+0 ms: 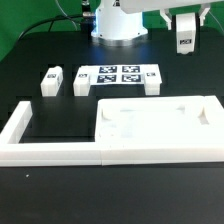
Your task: Assemble desk
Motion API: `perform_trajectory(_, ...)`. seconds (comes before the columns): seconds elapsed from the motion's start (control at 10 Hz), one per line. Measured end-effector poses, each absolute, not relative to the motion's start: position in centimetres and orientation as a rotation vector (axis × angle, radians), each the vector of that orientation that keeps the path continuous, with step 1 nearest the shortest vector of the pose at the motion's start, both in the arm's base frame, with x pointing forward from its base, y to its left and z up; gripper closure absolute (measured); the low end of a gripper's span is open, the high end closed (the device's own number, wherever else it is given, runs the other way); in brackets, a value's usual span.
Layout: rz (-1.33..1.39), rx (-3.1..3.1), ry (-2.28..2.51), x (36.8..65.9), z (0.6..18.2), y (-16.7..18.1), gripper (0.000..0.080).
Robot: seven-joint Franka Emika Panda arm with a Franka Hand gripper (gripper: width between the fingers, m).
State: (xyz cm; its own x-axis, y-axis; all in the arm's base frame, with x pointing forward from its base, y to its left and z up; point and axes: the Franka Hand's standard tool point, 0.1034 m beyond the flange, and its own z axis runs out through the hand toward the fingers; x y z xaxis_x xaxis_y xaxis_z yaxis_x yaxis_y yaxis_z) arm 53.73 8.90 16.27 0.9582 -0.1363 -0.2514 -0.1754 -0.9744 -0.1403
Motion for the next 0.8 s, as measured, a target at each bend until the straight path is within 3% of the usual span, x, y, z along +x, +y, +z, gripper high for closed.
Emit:
perform_trajectory(0.2, 0.176, -2.97, 0.242, 54.0, 16.2, 9.0, 0.0512)
perform_trajectory(0.4, -0.081, -2.99, 0.154, 55.6, 14.9, 8.3, 0.0512)
perform_trajectory(0.7, -0.501, -3.008, -0.045, 61.0, 19.6, 8.4, 0.0512)
perform_trajectory(0.8, -0.624, -2.972, -0.001, 60.7, 20.1, 10.1, 0.0512)
